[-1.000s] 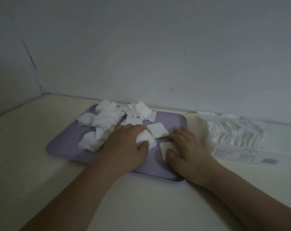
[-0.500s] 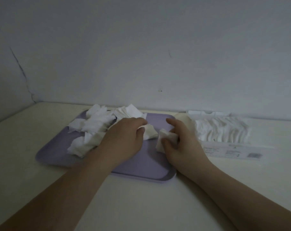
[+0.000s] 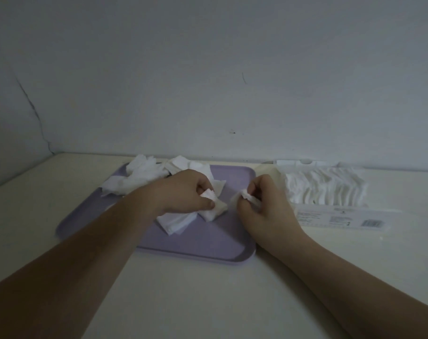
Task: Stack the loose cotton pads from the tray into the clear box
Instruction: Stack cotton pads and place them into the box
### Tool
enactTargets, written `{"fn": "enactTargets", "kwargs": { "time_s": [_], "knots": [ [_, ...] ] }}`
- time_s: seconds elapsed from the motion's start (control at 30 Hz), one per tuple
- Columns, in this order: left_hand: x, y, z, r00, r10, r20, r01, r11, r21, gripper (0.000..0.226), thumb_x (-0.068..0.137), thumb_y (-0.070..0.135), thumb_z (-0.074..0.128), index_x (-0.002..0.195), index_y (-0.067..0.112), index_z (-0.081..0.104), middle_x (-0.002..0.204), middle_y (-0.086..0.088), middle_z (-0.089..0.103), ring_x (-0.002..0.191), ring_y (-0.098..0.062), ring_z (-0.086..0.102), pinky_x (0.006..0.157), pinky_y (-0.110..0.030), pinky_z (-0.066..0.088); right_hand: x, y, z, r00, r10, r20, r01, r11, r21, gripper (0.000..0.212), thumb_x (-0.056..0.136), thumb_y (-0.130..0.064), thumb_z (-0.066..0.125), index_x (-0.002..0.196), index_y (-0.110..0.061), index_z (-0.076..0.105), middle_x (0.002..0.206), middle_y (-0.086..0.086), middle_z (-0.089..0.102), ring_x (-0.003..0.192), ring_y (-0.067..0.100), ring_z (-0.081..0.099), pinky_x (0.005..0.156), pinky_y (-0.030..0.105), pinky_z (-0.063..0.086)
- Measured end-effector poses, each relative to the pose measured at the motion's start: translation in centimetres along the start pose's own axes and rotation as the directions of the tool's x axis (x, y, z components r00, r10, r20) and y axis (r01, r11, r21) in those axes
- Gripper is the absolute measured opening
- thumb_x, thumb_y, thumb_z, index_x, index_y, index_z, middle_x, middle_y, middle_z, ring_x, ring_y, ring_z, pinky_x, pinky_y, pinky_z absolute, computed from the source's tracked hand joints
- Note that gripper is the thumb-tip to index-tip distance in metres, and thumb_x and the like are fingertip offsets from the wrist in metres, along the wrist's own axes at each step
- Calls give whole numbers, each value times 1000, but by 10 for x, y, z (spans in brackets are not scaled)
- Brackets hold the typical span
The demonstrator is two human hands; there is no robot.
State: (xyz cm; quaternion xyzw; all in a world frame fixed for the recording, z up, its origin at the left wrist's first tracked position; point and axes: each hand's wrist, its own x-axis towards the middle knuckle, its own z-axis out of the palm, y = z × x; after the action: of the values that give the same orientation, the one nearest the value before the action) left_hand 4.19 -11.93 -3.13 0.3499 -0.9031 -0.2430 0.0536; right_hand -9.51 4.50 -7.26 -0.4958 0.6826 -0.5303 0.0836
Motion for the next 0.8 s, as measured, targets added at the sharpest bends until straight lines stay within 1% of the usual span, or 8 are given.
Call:
{"fn": "enactTargets", "kwargs": {
  "time_s": [0.1, 0.2, 0.3, 0.37, 0.43, 0.57, 0.7, 0.8],
  "knots": [
    [-13, -6, 4, 993, 32, -115, -44, 993, -110, 12, 83, 28, 78, 89, 28, 68, 89, 7, 70, 83, -12, 64, 74, -27, 49, -1, -2, -2, 1000, 10, -3, -10, 1000, -16, 20, 94, -15, 60, 92, -27, 44, 82, -14, 51, 68, -7, 51, 64, 24, 38],
    [-29, -7, 2, 934, 35, -355, -160, 930, -330, 16, 85, 13, 78, 88, 23, 66, 81, 4, 70, 73, -7, 61, 69, -21, 48, 0, -1, -2, 997, 62, 40, -61, 998, -12, 26, 96, -21, 60, 117, -30, 48, 92, -16, 58, 83, -4, 59, 73, 23, 43],
    [-46, 3, 1, 916, -1, -402, -298, 669, -681, 28, 86, -1, 77, 99, 21, 68, 92, -7, 77, 82, -14, 67, 72, -29, 56, 3, 0, -3, 995, 74, 71, -67, 994, -88, 7, 98, -31, 60, 97, -24, 60, 82, -10, 64, 77, 7, 61, 70, 27, 44],
    [-53, 9, 9, 948, -6, -317, -284, 428, -858, 32, 80, 1, 76, 107, 16, 68, 98, -7, 77, 89, -18, 71, 66, -30, 60, 2, 1, -3, 996, 37, 85, -31, 997, -78, 23, 98, -33, 59, 79, -20, 58, 70, -7, 61, 66, 6, 56, 61, 23, 40],
    [-58, 12, 18, 967, 11, -256, -245, 331, -911, 38, 76, 4, 75, 112, 13, 69, 105, -6, 78, 98, -20, 73, 71, -29, 60, 2, -2, -3, 997, 1, 74, 1, 1000, -29, 23, 97, -29, 62, 77, -18, 61, 71, -4, 61, 66, 7, 56, 60, 21, 41],
    [-64, 11, 31, 973, 78, -216, -226, 489, -842, 37, 83, -7, 76, 113, 14, 71, 111, -9, 78, 100, -18, 73, 87, -31, 60, 4, -2, -6, 995, -16, 94, 4, 991, 130, 8, 93, -15, 70, 88, -10, 75, 82, 11, 73, 80, 29, 67, 70, 40, 53],
    [-67, 15, 40, 970, 37, -241, -216, 591, -777, 33, 82, -5, 80, 104, 19, 75, 103, -7, 80, 97, -26, 75, 91, -47, 61, 3, 1, -6, 992, 33, 123, -74, 938, 339, 11, 84, -6, 79, 92, -14, 80, 86, 3, 81, 79, 19, 76, 77, 36, 63],
    [-64, 13, 41, 953, -17, -303, -231, 606, -761, 29, 80, -4, 82, 102, 14, 76, 98, -8, 80, 90, -18, 74, 83, -43, 64, 3, 4, -4, 987, 14, 163, -69, 939, 338, 12, 92, -8, 71, 98, -13, 80, 90, 2, 82, 87, 19, 78, 82, 31, 62]
  ]
}}
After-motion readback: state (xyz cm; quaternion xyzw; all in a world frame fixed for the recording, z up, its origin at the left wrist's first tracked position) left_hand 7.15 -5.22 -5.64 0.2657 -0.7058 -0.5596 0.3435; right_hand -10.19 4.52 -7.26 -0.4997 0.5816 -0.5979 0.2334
